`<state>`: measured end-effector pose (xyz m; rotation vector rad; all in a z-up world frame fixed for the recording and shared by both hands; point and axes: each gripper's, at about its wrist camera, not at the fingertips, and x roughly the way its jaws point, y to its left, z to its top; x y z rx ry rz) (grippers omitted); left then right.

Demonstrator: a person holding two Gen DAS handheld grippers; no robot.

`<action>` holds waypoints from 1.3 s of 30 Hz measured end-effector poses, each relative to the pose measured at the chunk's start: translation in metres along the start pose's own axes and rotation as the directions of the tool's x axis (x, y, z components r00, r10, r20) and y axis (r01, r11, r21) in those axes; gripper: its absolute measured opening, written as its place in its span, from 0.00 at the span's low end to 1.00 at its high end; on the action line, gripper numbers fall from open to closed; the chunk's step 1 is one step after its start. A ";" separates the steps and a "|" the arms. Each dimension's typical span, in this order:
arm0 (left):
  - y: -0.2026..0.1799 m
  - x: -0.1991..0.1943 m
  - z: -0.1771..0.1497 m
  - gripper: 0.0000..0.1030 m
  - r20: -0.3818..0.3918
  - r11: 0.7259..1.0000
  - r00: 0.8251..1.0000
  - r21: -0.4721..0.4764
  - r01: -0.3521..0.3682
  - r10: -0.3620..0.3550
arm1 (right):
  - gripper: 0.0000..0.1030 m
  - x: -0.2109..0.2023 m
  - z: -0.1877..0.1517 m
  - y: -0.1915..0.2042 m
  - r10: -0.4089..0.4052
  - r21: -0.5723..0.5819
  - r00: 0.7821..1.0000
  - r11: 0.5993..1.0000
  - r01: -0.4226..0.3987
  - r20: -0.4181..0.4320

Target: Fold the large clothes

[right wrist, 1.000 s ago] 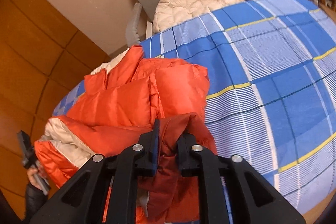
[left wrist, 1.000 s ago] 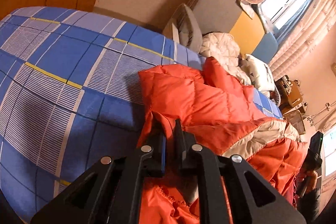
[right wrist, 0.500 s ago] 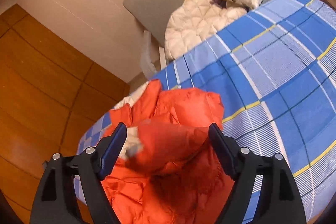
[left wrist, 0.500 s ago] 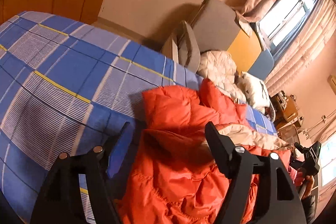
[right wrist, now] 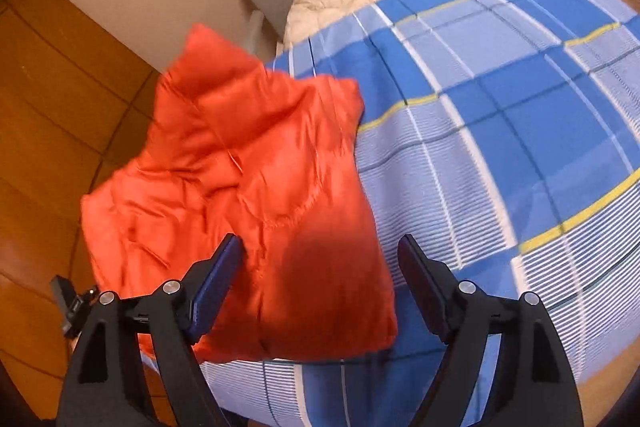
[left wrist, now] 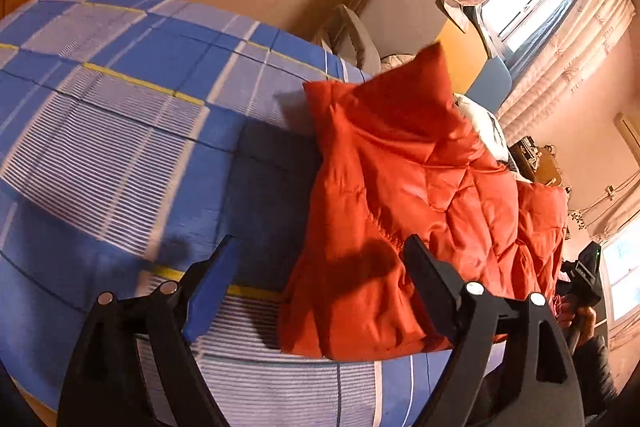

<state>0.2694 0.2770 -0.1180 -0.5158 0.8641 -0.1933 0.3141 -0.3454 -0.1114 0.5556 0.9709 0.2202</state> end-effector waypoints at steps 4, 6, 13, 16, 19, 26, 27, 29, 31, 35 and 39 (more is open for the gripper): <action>0.001 0.017 0.005 0.78 -0.014 0.995 0.997 -0.067 0.073 -0.074 | 0.76 0.011 0.004 0.005 0.021 0.001 1.000 1.000 -0.021 0.008; -0.003 0.025 0.007 0.50 -0.042 0.991 0.992 -0.079 0.112 -0.116 | 0.66 0.014 0.005 0.007 0.024 -0.004 1.000 1.000 -0.024 -0.003; -0.017 0.016 -0.003 0.09 -0.030 0.996 0.996 -0.017 0.088 -0.088 | 0.26 0.004 -0.002 0.012 0.018 -0.031 1.000 0.999 -0.019 -0.017; -0.017 0.002 -0.011 0.06 -0.013 0.995 0.995 -0.013 0.098 -0.098 | 0.20 -0.008 -0.009 0.015 0.028 -0.046 1.000 0.999 -0.029 -0.010; -0.017 -0.015 -0.022 0.06 -0.004 0.993 0.993 -0.015 0.114 -0.114 | 0.17 -0.026 -0.020 0.015 0.046 -0.060 0.999 0.997 -0.047 -0.006; -0.020 -0.052 -0.064 0.05 -0.024 0.991 0.990 -0.021 0.136 -0.136 | 0.17 -0.060 -0.058 0.010 0.045 -0.099 0.998 0.994 -0.048 -0.036; -0.020 -0.058 -0.071 0.05 -0.028 0.990 0.990 -0.028 0.140 -0.141 | 0.17 -0.066 -0.063 0.009 0.045 -0.106 0.998 0.993 -0.049 -0.040; -0.022 -0.068 -0.082 0.05 -0.037 0.990 0.990 -0.025 0.138 -0.139 | 0.16 -0.076 -0.070 0.009 0.041 -0.110 0.998 0.993 -0.045 -0.041; -0.025 -0.076 -0.090 0.05 -0.044 0.991 0.990 -0.019 0.136 -0.137 | 0.15 -0.085 -0.075 0.013 0.041 -0.133 0.998 0.990 -0.046 -0.044; -0.025 -0.090 -0.103 0.05 -0.058 0.992 0.990 -0.014 0.125 -0.126 | 0.15 -0.093 -0.084 0.015 0.020 -0.170 0.997 0.985 -0.031 -0.068; -0.024 -0.082 -0.099 0.14 -0.067 0.998 0.996 -0.008 0.060 -0.060 | 0.17 -0.087 -0.083 0.018 -0.016 -0.197 0.998 0.980 0.003 -0.063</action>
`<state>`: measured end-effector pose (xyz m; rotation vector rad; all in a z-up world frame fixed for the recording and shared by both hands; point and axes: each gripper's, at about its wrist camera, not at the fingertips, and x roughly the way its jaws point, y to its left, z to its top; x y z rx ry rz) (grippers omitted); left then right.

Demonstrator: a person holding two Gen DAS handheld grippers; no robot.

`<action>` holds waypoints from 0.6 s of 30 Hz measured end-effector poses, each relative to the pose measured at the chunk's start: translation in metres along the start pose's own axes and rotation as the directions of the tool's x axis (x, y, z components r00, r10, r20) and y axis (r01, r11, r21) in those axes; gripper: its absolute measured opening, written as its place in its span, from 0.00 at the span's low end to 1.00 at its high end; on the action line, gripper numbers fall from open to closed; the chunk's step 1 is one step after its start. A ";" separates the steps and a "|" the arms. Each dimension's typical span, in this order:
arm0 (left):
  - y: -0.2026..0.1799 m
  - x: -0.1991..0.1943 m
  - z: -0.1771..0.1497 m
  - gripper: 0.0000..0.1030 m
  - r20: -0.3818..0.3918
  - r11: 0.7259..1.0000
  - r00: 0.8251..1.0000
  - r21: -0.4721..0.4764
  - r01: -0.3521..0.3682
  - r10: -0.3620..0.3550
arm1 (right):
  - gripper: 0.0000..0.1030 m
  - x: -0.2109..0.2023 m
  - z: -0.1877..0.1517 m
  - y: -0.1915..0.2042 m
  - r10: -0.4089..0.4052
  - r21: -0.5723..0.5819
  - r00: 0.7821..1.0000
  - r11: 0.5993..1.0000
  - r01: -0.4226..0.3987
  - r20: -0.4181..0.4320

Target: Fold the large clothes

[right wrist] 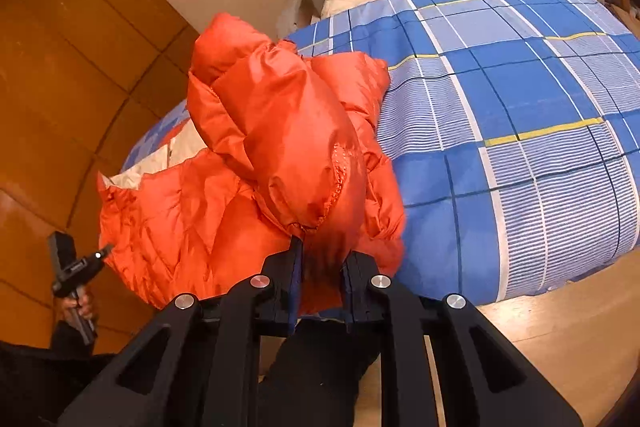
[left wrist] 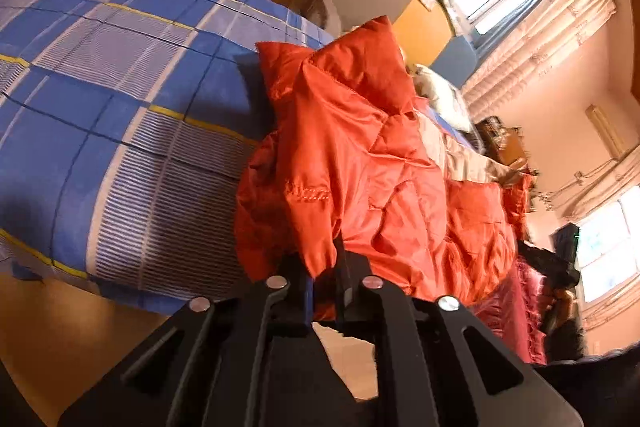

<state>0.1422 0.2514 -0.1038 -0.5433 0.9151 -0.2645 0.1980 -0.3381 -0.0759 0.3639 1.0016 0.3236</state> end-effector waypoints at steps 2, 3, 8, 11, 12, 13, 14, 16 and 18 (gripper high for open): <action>-0.002 -0.001 0.006 0.25 0.008 1.000 1.000 0.002 -0.013 0.013 | 0.28 -0.001 0.003 0.005 -0.021 -0.022 1.000 1.000 0.021 0.003; -0.005 -0.004 0.008 0.31 0.026 0.999 0.998 0.015 -0.050 0.049 | 0.33 -0.003 0.004 0.008 -0.044 -0.042 0.999 0.998 0.044 0.008; -0.022 -0.009 0.029 0.63 0.077 0.989 0.994 0.112 -0.091 0.083 | 0.67 -0.009 0.029 0.033 -0.154 -0.184 0.985 0.969 0.165 0.077; -0.032 -0.005 0.042 0.68 0.082 0.982 0.993 0.164 -0.094 0.082 | 0.72 0.002 0.050 0.049 -0.189 -0.274 0.978 0.940 0.206 0.085; -0.035 -0.003 0.046 0.68 0.078 0.979 0.994 0.178 -0.094 0.081 | 0.72 0.007 0.057 0.053 -0.195 -0.300 0.977 0.930 0.211 0.082; -0.038 -0.001 0.049 0.69 0.071 0.976 0.994 0.196 -0.095 0.083 | 0.72 0.011 0.062 0.056 -0.199 -0.318 0.977 0.924 0.214 0.078; -0.041 0.003 0.052 0.69 0.062 0.971 0.994 0.220 -0.097 0.085 | 0.72 0.017 0.068 0.060 -0.204 -0.344 0.976 0.914 0.216 0.071; -0.045 0.006 0.058 0.69 0.059 0.961 0.993 0.253 -0.111 0.099 | 0.72 0.027 0.077 0.066 -0.216 -0.391 0.975 0.894 0.218 0.051; -0.048 0.010 0.062 0.69 0.044 0.952 0.994 0.289 -0.104 0.096 | 0.72 0.037 0.082 0.072 -0.243 -0.444 0.969 0.865 0.234 0.038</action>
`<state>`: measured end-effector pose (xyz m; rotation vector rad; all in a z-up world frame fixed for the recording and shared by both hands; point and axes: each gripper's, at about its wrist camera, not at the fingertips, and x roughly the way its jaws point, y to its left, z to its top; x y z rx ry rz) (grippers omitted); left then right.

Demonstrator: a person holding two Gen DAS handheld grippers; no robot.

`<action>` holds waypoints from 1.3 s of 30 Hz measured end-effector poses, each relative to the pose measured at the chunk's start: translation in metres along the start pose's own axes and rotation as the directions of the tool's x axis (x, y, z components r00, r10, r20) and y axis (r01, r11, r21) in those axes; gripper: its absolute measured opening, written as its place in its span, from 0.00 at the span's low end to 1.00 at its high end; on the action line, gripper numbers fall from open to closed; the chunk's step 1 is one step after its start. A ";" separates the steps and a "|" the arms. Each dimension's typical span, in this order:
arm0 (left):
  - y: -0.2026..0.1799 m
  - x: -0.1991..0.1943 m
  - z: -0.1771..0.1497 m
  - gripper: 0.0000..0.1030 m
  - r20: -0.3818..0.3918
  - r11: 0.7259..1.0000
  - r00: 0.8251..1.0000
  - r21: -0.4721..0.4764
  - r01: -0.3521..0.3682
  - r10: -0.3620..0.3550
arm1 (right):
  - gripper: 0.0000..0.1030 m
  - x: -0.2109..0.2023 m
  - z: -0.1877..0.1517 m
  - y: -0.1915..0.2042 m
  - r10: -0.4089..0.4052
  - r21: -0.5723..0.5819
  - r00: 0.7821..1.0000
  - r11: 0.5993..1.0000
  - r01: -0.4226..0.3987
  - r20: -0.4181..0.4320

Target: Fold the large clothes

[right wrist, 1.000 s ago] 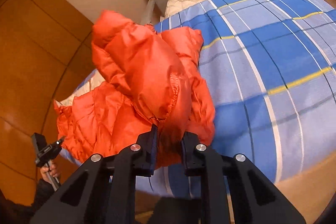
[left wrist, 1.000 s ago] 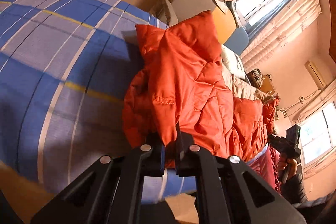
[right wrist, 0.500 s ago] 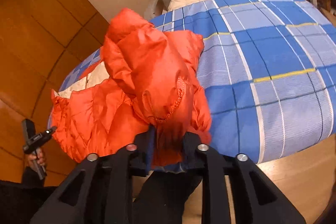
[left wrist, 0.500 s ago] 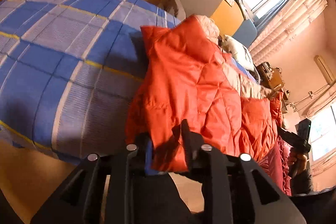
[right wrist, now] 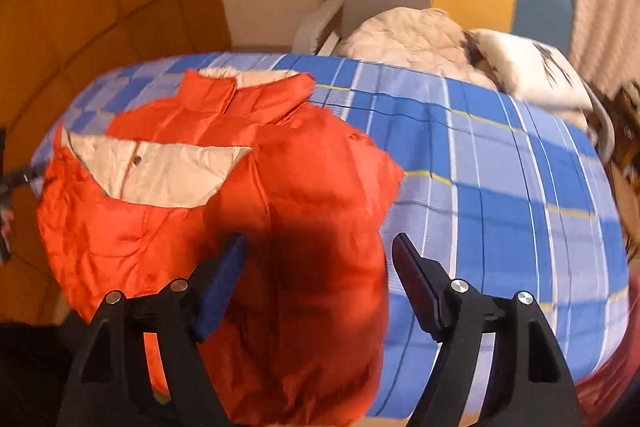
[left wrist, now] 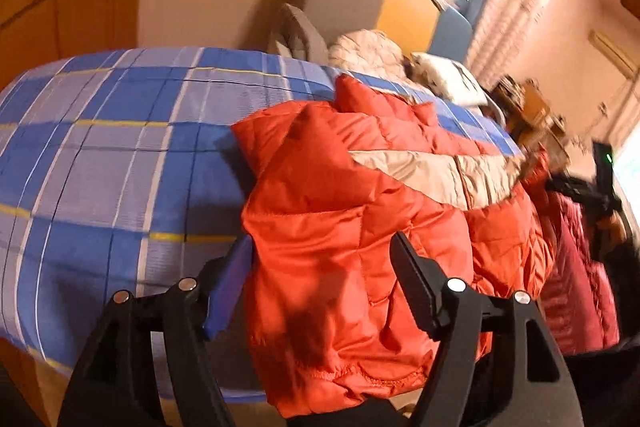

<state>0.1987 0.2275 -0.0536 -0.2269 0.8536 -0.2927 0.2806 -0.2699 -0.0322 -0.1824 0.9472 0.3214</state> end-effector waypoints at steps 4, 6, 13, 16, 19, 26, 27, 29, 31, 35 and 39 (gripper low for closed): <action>-0.004 0.008 0.007 0.68 -0.021 0.998 1.000 0.056 -0.001 0.002 | 0.55 0.018 0.009 0.007 -0.012 -0.072 0.998 0.997 0.007 -0.057; -0.005 0.012 0.009 0.68 -0.025 0.998 1.000 0.068 0.011 -0.010 | 0.46 0.021 0.009 0.008 -0.026 -0.085 0.998 0.996 0.020 -0.063; -0.016 0.019 0.014 0.40 -0.020 0.990 1.000 0.143 -0.003 0.006 | 0.22 0.015 0.008 0.004 -0.056 -0.060 0.997 0.997 0.053 -0.054; -0.017 0.025 0.015 0.32 -0.026 0.986 0.999 0.167 -0.030 0.035 | 0.17 0.015 0.009 0.006 -0.060 -0.060 0.997 0.997 0.057 -0.054; -0.016 0.029 0.016 0.47 -0.032 0.986 0.998 0.160 -0.056 0.062 | 0.17 0.015 0.009 0.007 -0.074 -0.063 0.995 0.996 0.070 -0.062; -0.009 0.018 0.018 0.72 0.015 0.988 0.996 0.130 -0.088 0.087 | 0.17 0.017 0.009 0.009 -0.076 -0.057 0.995 0.996 0.072 -0.067; -0.012 0.019 0.016 0.71 -0.001 0.985 0.997 0.156 -0.075 0.076 | 0.17 0.017 0.010 0.009 -0.075 -0.055 0.995 0.996 0.071 -0.069; -0.020 0.023 0.013 0.71 -0.006 0.976 0.996 0.203 -0.081 0.085 | 0.17 0.018 0.010 0.009 -0.074 -0.049 0.995 0.996 0.071 -0.072; -0.030 0.031 0.010 0.71 -0.029 0.962 0.995 0.259 -0.082 0.093 | 0.17 0.019 0.009 0.008 -0.071 -0.041 0.995 0.997 0.068 -0.074; -0.025 0.054 0.005 0.44 -0.096 0.965 0.991 0.253 -0.071 0.098 | 0.17 0.019 0.009 0.006 -0.071 -0.038 0.995 0.997 0.068 -0.076; -0.011 0.059 0.003 0.00 -0.089 0.980 0.992 0.188 -0.067 0.085 | 0.17 0.018 0.008 0.005 -0.071 -0.034 0.995 0.997 0.068 -0.075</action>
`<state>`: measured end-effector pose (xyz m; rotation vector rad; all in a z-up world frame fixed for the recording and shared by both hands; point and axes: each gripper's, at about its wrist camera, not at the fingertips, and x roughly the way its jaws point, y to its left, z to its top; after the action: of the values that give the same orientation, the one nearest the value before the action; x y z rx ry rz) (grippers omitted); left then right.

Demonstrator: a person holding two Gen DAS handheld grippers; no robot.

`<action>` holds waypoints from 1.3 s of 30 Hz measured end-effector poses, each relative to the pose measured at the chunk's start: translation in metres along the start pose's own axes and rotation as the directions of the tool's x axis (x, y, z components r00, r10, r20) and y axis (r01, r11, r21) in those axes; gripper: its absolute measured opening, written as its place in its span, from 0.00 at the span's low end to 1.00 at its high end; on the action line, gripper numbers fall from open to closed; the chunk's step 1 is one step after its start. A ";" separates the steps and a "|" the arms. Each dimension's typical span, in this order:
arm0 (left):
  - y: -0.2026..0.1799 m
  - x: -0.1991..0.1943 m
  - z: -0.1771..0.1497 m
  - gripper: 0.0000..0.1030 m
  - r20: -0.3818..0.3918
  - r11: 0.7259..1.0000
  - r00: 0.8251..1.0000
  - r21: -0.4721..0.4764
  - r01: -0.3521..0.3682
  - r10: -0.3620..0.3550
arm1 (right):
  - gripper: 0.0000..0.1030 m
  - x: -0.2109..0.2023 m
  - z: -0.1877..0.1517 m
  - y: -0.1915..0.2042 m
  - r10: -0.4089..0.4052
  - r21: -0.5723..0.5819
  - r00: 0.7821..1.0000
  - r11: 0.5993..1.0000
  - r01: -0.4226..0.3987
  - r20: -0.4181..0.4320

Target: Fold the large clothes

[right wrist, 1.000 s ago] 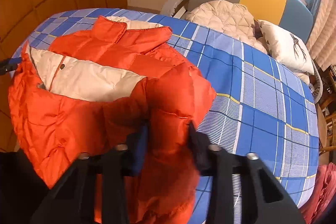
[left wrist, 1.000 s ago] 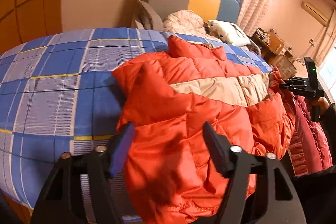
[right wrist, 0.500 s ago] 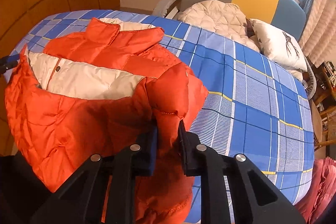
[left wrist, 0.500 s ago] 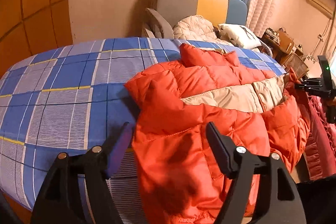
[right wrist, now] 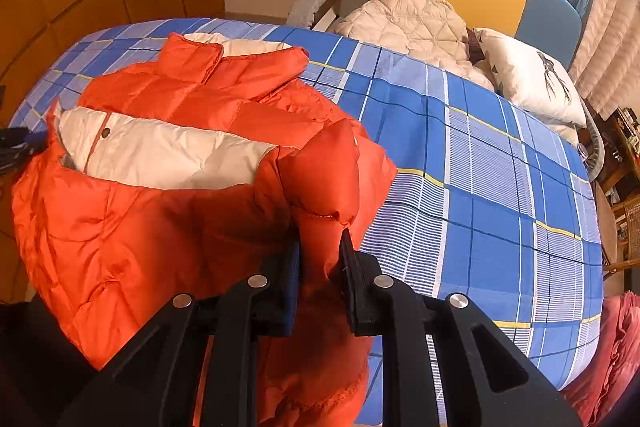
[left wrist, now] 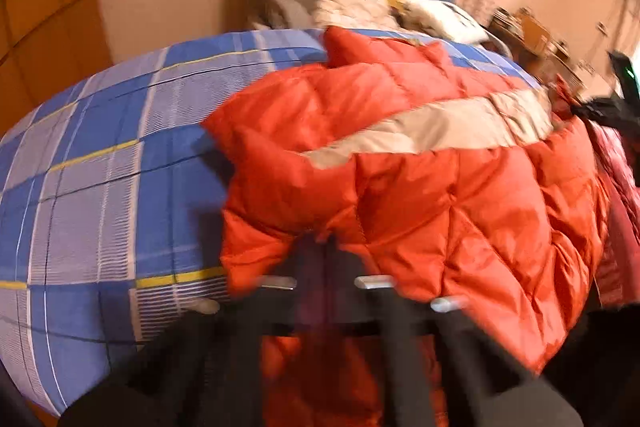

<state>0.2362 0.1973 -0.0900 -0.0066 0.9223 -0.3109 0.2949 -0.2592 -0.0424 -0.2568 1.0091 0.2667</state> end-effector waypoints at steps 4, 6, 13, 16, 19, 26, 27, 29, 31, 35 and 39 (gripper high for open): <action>0.001 -0.013 -0.006 0.00 0.058 1.000 0.998 -0.031 0.001 0.001 | 0.17 0.000 0.000 0.000 -0.003 -0.002 1.000 1.000 0.003 -0.001; 0.009 -0.027 -0.007 0.04 0.120 0.996 0.993 -0.087 0.018 -0.008 | 0.17 0.001 0.000 0.000 -0.006 0.000 1.000 1.000 0.006 -0.001; 0.025 -0.039 0.001 0.87 0.149 0.994 0.987 -0.096 -0.042 0.056 | 0.17 0.002 -0.001 0.002 -0.010 0.003 1.000 1.000 0.010 -0.005; 0.032 -0.027 0.008 0.85 0.098 0.995 0.995 -0.096 -0.025 0.034 | 0.17 0.002 -0.001 0.002 -0.012 0.004 1.000 1.000 0.012 -0.009; 0.031 -0.015 0.010 0.79 0.059 0.997 0.998 -0.079 0.026 -0.021 | 0.17 0.002 0.000 0.001 -0.012 0.009 1.000 1.000 0.012 -0.012; 0.004 -0.012 0.004 0.09 0.079 1.000 0.997 0.027 0.013 -0.015 | 0.15 -0.005 -0.001 -0.002 -0.017 0.015 1.000 1.000 0.017 -0.001; 0.003 -0.016 0.003 0.08 0.090 1.000 0.996 0.031 0.004 -0.007 | 0.14 -0.008 -0.002 -0.002 -0.016 0.017 1.000 1.000 0.016 0.004; 0.003 -0.031 0.002 0.06 0.123 1.000 0.992 0.024 0.000 -0.003 | 0.12 -0.021 -0.003 -0.004 -0.020 0.018 0.999 1.000 0.019 0.028; 0.007 -0.050 0.002 0.06 0.161 1.000 0.987 0.009 0.001 -0.002 | 0.10 -0.036 -0.005 -0.007 -0.028 0.023 0.998 0.999 0.026 0.057; 0.015 -0.085 0.010 0.05 0.238 0.999 0.971 -0.026 0.037 -0.030 | 0.10 -0.062 -0.003 -0.013 -0.022 0.053 0.992 0.998 0.015 0.122; 0.020 -0.104 0.029 0.05 0.297 0.996 0.954 -0.059 0.066 -0.046 | 0.09 -0.075 0.011 -0.022 -0.027 0.082 0.983 0.997 0.012 0.179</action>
<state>0.2059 0.2402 0.0067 -0.1396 0.6351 -0.3211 0.2733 -0.2838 0.0299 -0.1658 0.8357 0.2267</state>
